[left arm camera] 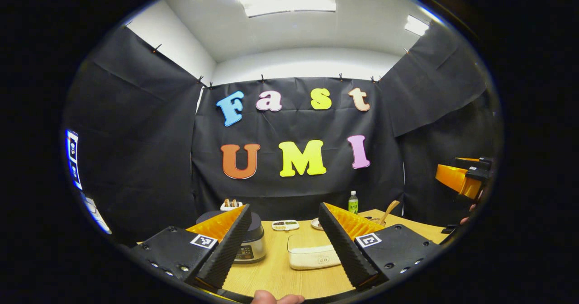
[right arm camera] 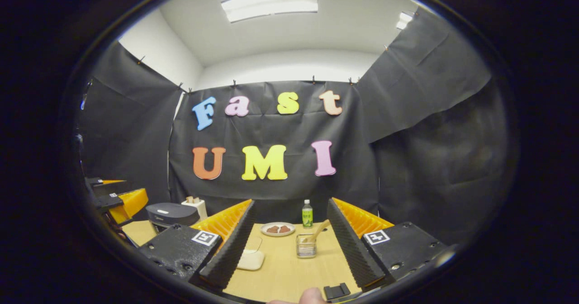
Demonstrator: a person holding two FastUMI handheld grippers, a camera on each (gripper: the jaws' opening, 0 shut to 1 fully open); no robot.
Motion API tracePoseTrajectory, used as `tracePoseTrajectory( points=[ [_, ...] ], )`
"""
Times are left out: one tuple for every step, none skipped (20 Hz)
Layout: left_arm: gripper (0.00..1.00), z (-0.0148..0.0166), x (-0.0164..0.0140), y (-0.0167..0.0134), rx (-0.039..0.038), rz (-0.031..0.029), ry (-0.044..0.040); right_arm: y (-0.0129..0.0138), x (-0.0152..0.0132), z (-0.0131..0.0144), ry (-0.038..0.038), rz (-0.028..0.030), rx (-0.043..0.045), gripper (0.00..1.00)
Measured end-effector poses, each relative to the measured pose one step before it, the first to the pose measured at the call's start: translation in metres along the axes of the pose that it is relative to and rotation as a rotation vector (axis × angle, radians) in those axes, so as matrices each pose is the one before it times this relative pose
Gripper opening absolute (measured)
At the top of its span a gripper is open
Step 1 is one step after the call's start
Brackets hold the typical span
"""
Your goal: Close the left gripper, press the button to open the rice cooker; take a wooden spoon from the chopstick holder with the right hand, scoop a spoonful of rice and pour it into the rice cooker, then put the wooden spoon back into the chopstick holder.
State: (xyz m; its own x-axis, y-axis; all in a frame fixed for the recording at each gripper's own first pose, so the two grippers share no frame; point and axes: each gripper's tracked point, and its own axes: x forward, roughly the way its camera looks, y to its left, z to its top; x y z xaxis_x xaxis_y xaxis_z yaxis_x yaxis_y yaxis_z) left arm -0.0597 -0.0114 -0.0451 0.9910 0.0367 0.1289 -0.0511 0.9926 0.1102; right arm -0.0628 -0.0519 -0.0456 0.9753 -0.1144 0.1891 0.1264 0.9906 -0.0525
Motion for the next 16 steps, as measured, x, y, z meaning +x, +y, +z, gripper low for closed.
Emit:
tracePoseTrajectory(
  points=[
    [0.95,-0.00102,-0.0054,0.0045,-0.00317,0.00723,-0.00059,0.00074,-0.00285,0.00207,0.00281,-0.00925,-0.00713,0.99],
    [0.96,-0.00027,-0.005,0.00134,-0.00537,-0.00035,0.00229,0.00199,-0.00183,-0.00025,0.00878,-0.00865,-0.00028,0.99],
    [0.95,-0.00206,-0.00517,0.00111,-0.01362,-0.00388,0.00104,0.00497,-0.00262,-0.00138,0.01044,-0.00262,0.00239,0.99],
    [0.95,-0.00213,-0.00419,0.00092,-0.02497,-0.00584,0.00002,0.00601,-0.00249,-0.00249,0.01256,0.00146,0.00038,1.0],
    [0.95,-0.00072,-0.00338,-0.00049,-0.02623,-0.01385,-0.00019,0.00572,-0.00193,-0.00313,0.00982,0.00213,0.00011,0.99],
    [0.96,-0.00132,-0.0013,0.00087,-0.01635,-0.00971,0.00149,0.00522,-0.00157,-0.0021,0.0082,0.00156,0.00103,0.99],
    [0.96,-0.00068,0.00003,0.00341,-0.00541,-0.00687,-0.00073,0.00585,-0.00289,-0.00202,0.00728,0.00107,0.00093,0.99],
    [0.96,-0.0022,-0.00121,0.00646,0.00091,0.00116,0.00025,0.00632,-0.00391,-0.00334,0.00343,0.00292,-0.00197,0.99],
    [0.96,0.00114,-0.00122,0.00565,0.00164,0.00227,-0.00576,0.00694,-0.0024,-0.00227,0.00068,0.00413,-0.00314,0.99],
    [0.96,0.00051,-0.00046,0.00406,0.00095,0.00684,-0.00117,0.00688,-0.00398,-0.0017,0.00024,0.0051,-0.00441,1.0],
    [0.96,0.00093,0.00038,0.00484,0.00029,0.00955,-0.00476,0.00645,-0.002,-0.00331,0.00349,0.00696,-0.00284,1.0],
    [0.96,-0.00188,0.00016,-0.00096,0.00091,-0.00121,-0.00081,0.00641,-0.00098,-0.00392,0.00512,0.00824,-0.00042,1.0],
    [1.0,-0.00243,0.00075,-0.0007,-0.0031,-0.00384,0.0108,0.0047,0.00021,-0.0028,0.00524,0.00628,0.00335,1.0],
    [0.83,-0.00045,-0.00063,-0.00167,-0.00446,-0.01044,0.00726,0.00235,0.00051,-0.00266,0.00554,0.00234,0.00428,1.0],
    [0.94,-0.00187,-0.00059,-0.00162,-0.00056,-0.00806,0.0029,0.00319,0.00022,-0.00224,0.00629,0.00374,0.00501,1.0],
    [0.94,-0.00274,-0.00033,0.00095,0.00403,-0.01002,0.00143,0.00203,-0.00107,-0.00042,0.00229,0.00058,0.00131,1.0]
  ],
)
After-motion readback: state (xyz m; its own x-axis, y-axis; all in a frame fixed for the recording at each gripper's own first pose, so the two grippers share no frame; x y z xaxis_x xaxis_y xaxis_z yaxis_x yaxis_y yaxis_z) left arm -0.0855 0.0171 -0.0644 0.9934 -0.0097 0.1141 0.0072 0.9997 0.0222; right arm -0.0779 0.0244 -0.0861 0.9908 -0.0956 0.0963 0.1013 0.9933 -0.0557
